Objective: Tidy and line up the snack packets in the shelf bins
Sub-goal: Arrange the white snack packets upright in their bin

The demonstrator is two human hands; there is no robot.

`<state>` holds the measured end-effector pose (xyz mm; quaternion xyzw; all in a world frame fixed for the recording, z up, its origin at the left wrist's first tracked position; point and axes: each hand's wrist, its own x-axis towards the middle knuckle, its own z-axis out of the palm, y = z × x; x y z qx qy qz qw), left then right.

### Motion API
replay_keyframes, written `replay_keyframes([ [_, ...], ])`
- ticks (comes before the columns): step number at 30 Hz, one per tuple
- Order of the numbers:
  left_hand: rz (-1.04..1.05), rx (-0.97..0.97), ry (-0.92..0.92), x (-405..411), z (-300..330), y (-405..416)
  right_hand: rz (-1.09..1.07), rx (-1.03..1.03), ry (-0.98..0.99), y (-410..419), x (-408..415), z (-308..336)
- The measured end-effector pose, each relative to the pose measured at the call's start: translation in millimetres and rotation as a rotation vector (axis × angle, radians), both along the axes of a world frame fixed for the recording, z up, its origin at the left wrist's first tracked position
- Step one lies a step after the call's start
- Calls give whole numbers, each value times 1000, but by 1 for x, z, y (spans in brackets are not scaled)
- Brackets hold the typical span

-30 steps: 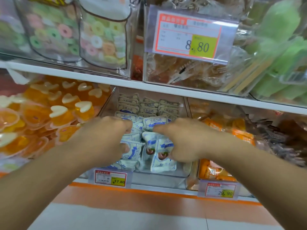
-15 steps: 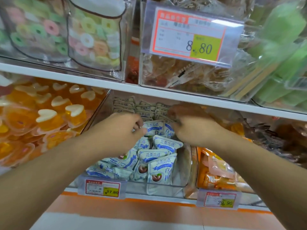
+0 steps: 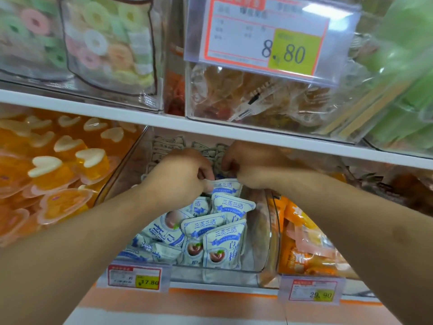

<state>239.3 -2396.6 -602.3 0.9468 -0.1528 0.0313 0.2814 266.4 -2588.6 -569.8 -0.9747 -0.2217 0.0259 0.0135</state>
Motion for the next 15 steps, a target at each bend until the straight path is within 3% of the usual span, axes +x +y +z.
replay_keyframes([
  [4, 50, -112, 0, 6, 2, -13, 112, -170, -128, -12, 4, 1],
  [7, 32, -89, -7, 5, -3, -15, 208, 55, -157, -23, -12, 5],
  [9, 31, -57, 22, 2, -8, -11, 352, -175, -121, -22, -23, 11],
  [15, -78, 70, 123, -6, -9, 14, 36, -89, -29, -5, -19, 10],
])
